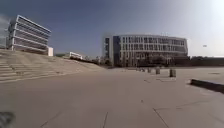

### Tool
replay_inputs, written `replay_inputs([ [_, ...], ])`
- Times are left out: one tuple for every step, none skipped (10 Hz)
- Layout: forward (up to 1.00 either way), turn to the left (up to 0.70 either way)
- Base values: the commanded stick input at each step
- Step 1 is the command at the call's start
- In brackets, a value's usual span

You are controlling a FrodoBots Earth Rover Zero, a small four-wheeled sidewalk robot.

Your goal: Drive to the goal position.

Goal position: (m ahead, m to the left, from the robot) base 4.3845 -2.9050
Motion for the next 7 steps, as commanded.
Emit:
replay_inputs([
  [0.7, 0.0],
  [0.7, 0.0],
  [0.7, 0.0],
  [0.7, 0.0],
  [0.7, 0.0],
  [0.7, 0.0],
  [0.7, 0.0],
])
